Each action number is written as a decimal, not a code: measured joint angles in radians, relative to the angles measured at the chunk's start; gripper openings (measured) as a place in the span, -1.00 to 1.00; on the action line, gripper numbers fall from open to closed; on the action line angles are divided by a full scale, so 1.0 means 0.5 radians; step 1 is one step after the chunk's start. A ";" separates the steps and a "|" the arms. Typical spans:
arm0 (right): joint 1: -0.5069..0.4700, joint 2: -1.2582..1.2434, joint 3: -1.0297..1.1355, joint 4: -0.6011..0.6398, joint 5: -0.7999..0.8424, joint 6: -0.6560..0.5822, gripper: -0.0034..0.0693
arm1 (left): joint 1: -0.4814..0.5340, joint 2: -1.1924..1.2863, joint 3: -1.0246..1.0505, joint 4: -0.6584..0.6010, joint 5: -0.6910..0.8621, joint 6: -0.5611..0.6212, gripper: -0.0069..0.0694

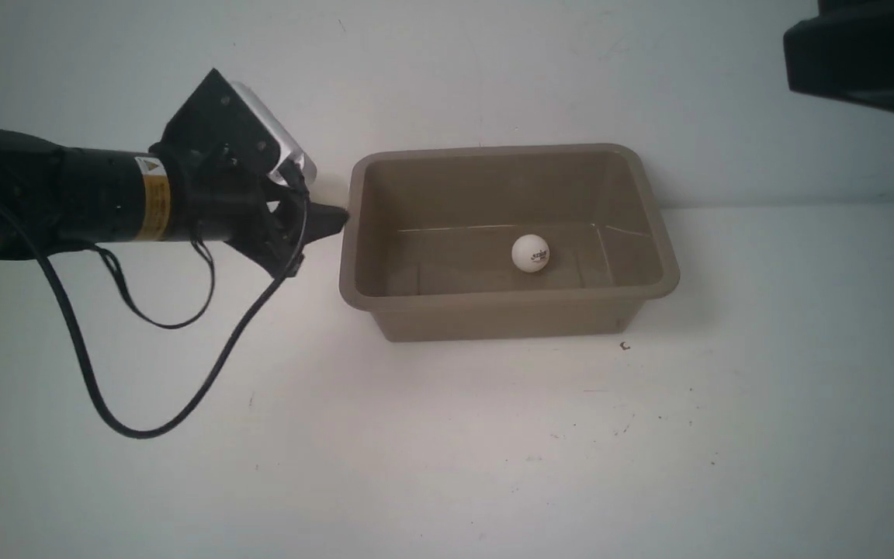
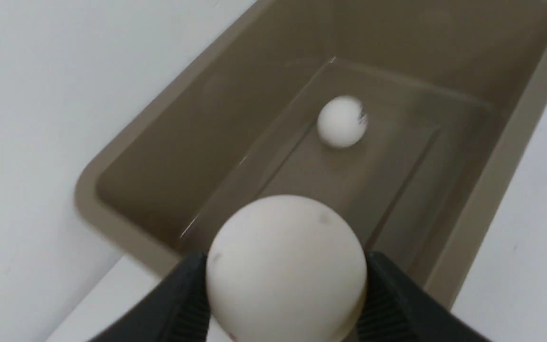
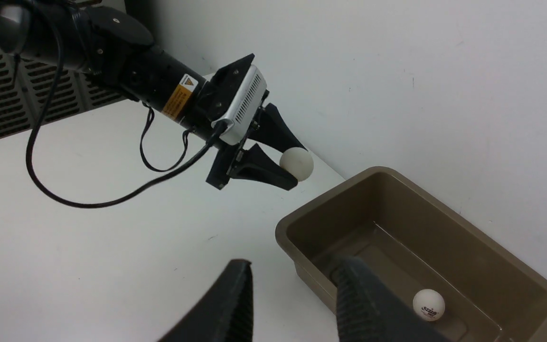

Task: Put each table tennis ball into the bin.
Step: Use the left arm to put the table tennis ball into the box

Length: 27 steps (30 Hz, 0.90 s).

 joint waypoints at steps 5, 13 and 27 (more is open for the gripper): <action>0.000 0.000 0.000 0.022 0.000 -0.002 -0.25 | -0.133 0.121 -0.119 -0.085 0.088 0.056 0.11; 0.000 0.000 0.000 0.031 0.000 -0.002 -0.25 | -0.306 0.528 -0.527 -0.017 0.346 0.059 0.11; 0.000 0.000 0.000 0.032 0.000 -0.002 -0.25 | -0.345 0.702 -0.662 -0.037 0.374 -0.183 0.69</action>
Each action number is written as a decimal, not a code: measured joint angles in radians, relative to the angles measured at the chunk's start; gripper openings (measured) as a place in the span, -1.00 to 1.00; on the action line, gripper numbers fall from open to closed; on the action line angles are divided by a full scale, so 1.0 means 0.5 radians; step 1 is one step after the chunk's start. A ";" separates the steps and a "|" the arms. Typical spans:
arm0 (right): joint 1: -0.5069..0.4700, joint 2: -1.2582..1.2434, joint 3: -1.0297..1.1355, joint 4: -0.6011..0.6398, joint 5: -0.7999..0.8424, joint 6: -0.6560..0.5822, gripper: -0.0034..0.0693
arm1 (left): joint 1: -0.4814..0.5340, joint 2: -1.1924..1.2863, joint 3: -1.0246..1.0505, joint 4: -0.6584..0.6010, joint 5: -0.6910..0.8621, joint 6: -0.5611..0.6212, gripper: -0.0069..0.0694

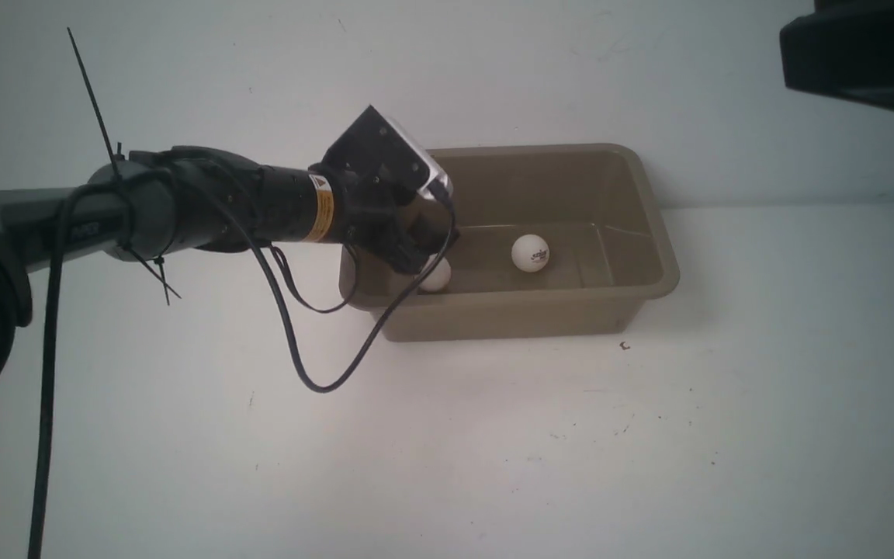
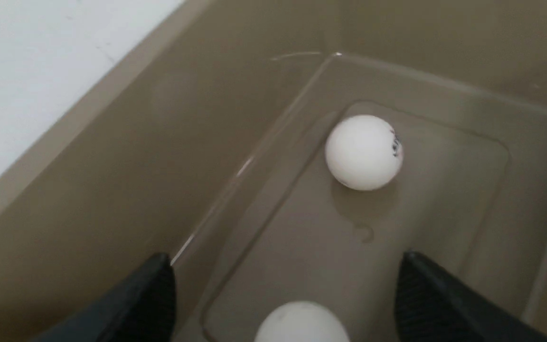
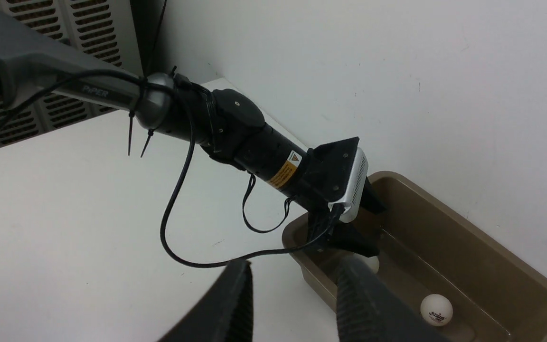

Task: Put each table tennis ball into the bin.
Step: Use the left arm to put the table tennis ball into the box, then use the left arm to clamp the table tennis ball closest to it

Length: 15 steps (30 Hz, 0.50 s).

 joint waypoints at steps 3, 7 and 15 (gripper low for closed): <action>0.000 0.000 0.000 0.000 0.000 0.000 -0.25 | 0.009 -0.123 0.000 0.100 0.047 -0.112 0.67; 0.000 0.000 0.000 0.000 0.004 0.000 -0.25 | 0.114 -0.364 0.000 0.147 0.064 -0.299 0.52; 0.000 0.000 0.000 0.000 0.065 0.000 -0.25 | 0.471 -0.447 -0.004 0.172 -0.179 -0.511 0.38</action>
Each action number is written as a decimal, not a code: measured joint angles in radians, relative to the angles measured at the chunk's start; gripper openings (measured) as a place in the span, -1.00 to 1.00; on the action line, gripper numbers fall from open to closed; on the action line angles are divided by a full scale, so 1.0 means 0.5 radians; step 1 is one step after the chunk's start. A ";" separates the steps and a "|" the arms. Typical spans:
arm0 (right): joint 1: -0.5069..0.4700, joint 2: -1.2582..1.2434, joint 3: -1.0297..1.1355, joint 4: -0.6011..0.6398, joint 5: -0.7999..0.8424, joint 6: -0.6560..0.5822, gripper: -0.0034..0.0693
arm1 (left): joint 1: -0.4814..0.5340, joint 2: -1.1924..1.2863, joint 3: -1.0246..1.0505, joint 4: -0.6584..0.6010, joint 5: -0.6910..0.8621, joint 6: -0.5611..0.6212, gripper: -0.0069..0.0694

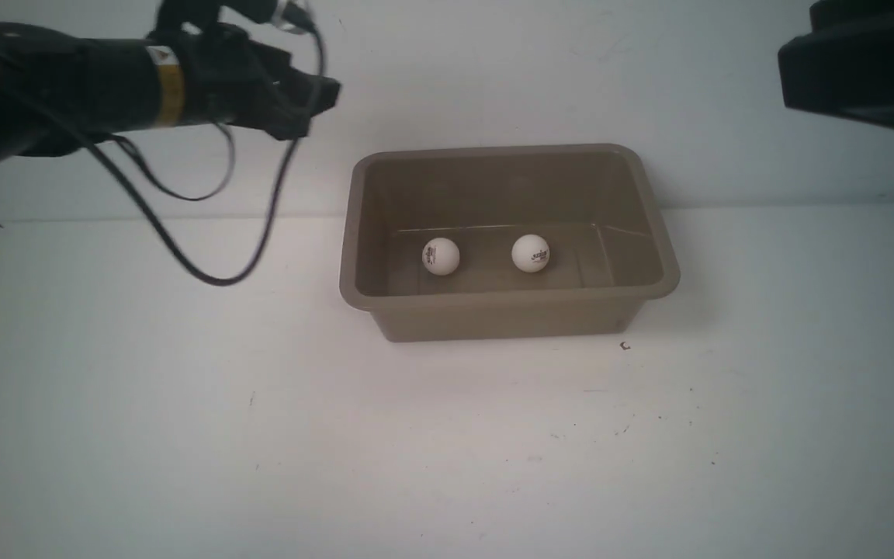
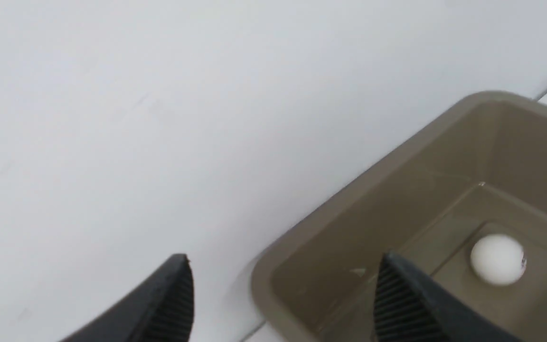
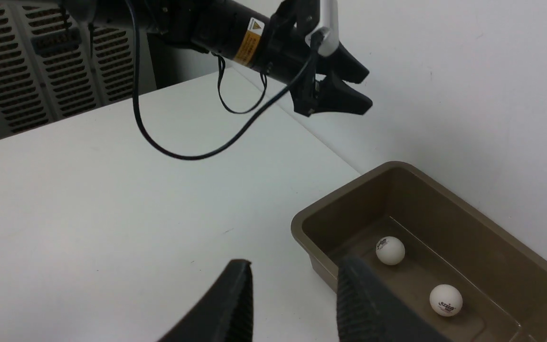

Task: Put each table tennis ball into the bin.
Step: Use the left arm to clamp the table tennis ball closest to it

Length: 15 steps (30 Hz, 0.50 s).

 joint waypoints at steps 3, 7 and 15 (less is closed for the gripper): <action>0.000 0.000 0.000 -0.002 0.004 0.000 -0.25 | 0.107 0.011 0.000 0.000 -0.125 -0.011 0.38; 0.000 0.000 0.000 -0.002 0.002 0.000 -0.25 | 0.246 0.081 0.000 0.000 -0.276 0.082 0.38; 0.000 0.000 0.000 -0.002 0.002 0.000 -0.25 | 0.277 0.356 0.000 0.000 -0.438 0.415 0.38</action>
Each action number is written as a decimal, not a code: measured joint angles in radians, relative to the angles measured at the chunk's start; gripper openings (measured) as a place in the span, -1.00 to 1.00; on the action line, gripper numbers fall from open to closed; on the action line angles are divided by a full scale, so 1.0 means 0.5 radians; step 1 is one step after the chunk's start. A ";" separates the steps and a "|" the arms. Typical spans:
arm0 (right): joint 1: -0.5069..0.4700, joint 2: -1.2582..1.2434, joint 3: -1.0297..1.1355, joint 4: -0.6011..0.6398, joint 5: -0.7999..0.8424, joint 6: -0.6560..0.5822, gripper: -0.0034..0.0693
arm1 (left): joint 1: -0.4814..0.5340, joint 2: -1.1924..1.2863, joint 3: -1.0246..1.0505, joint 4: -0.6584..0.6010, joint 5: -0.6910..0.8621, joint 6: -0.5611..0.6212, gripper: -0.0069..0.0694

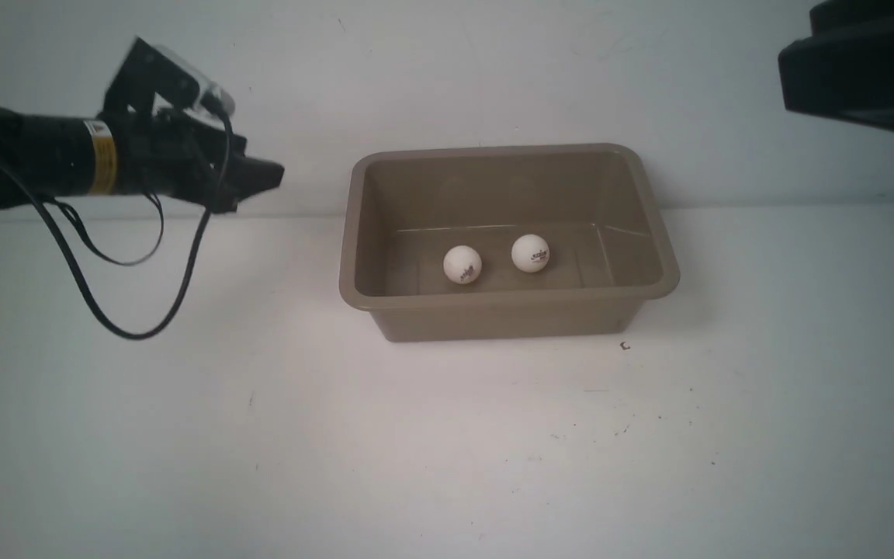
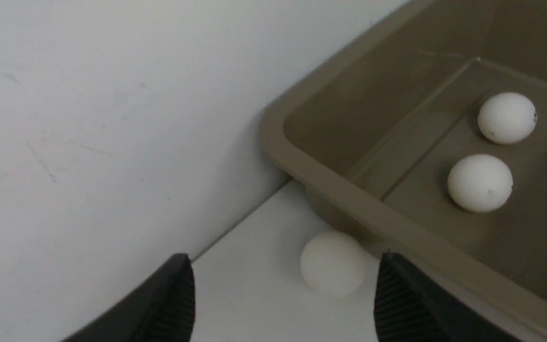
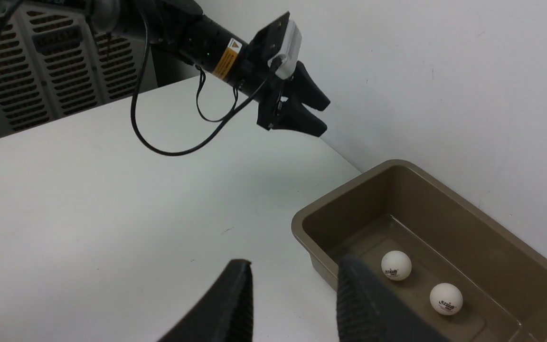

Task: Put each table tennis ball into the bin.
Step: Use the left arm to clamp the table tennis ball closest to it

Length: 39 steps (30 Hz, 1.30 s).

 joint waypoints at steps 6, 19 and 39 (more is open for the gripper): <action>0.000 0.000 0.000 0.000 0.000 0.004 -0.25 | 0.000 0.113 0.000 0.000 -0.002 0.282 0.38; 0.000 0.000 0.000 0.000 0.000 0.024 -0.25 | -0.122 0.303 -0.002 0.000 0.011 0.624 0.38; 0.000 0.000 0.000 0.000 0.050 0.024 -0.25 | -0.382 0.375 -0.004 -0.017 0.653 0.713 0.38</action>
